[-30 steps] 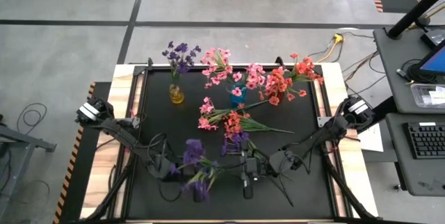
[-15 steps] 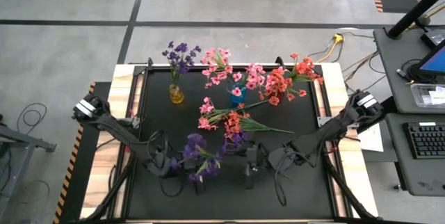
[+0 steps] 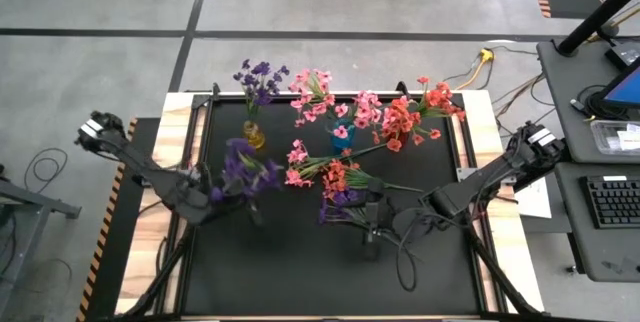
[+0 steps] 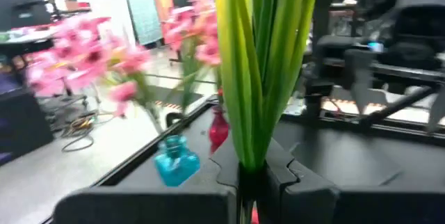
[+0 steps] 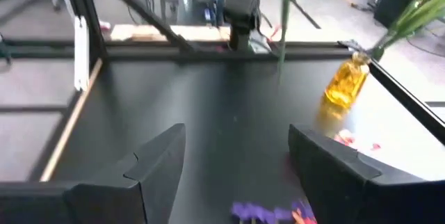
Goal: Sort flowers into vase by color
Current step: Put the purple flower into the yellow vase
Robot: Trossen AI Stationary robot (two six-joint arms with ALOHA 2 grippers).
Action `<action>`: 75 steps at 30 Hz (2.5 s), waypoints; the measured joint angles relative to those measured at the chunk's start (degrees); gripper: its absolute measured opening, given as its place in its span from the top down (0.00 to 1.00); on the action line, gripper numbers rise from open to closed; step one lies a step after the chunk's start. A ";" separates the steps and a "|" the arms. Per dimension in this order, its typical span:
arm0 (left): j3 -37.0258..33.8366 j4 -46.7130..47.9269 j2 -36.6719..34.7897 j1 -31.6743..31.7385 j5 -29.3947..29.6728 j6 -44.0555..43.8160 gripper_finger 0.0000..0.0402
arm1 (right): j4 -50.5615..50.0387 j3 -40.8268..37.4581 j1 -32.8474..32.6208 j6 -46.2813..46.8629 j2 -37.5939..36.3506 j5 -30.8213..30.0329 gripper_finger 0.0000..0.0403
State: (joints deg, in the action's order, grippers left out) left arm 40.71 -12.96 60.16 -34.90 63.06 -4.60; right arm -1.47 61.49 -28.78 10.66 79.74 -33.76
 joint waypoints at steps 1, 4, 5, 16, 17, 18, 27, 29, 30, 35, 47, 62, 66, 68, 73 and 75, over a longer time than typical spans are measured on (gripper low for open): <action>-1.36 -0.06 -2.02 0.42 -0.02 -0.01 1.00 | -1.16 0.00 0.13 0.01 0.12 -0.01 0.38; -4.76 -0.37 -7.77 1.12 0.01 -0.43 1.00 | -5.00 -0.02 0.33 0.32 0.53 -0.32 0.39; -5.72 -0.45 -9.33 1.24 0.03 -0.46 1.00 | -5.90 -0.03 0.35 0.60 0.67 -0.36 0.39; -11.30 -0.22 -16.78 1.42 -0.12 -0.46 1.00 | -6.84 -0.09 0.33 1.56 1.56 -0.83 0.40; -11.55 -0.25 -16.58 1.48 -0.14 -0.46 1.00 | -6.82 -0.09 0.33 1.92 1.56 -0.82 0.40; -11.82 -0.25 -16.40 1.59 -0.14 -0.46 1.00 | -6.82 -0.09 0.33 2.35 1.56 -0.82 0.40; -12.88 -0.65 -16.39 4.12 -0.14 -0.44 1.00 | -6.81 -0.13 0.33 4.32 1.64 -0.81 0.41; -12.95 -0.65 -16.35 4.78 -0.16 -0.44 1.00 | -6.78 -0.13 0.33 4.37 1.64 -0.81 0.41; -13.00 -0.58 -16.36 5.07 -0.17 -0.43 1.00 | -6.80 -0.13 0.33 4.33 1.64 -0.81 0.41; -12.48 -0.50 -16.43 6.67 -0.19 3.01 1.00 | -6.78 -0.13 0.33 3.21 1.64 -0.79 0.41; -8.48 0.18 -16.79 15.52 -6.34 14.16 1.00 | -6.21 -0.13 0.33 -1.71 1.67 -0.85 0.41; -8.92 1.43 -16.59 20.42 -10.27 7.37 1.00 | -5.11 0.68 0.33 -1.98 1.69 -0.79 0.41; -8.92 1.49 -16.62 20.83 -6.57 7.20 1.00 | -5.20 0.68 0.33 -3.77 1.69 -0.79 0.41; -8.92 1.52 -16.74 21.88 -6.59 7.26 1.00 | -5.10 0.68 0.33 -3.68 1.69 -0.81 0.41; -8.94 1.56 -16.74 26.44 -6.59 7.53 1.00 | -5.14 0.68 0.33 -3.15 1.69 -0.81 0.41; -8.94 1.95 -16.77 29.11 -6.56 8.10 1.00 | -5.30 0.67 0.33 -3.17 1.69 -0.81 0.41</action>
State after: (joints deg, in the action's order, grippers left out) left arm 31.77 -11.01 43.40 -5.79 56.49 3.50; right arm -6.77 62.17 -28.45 7.49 81.43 -34.57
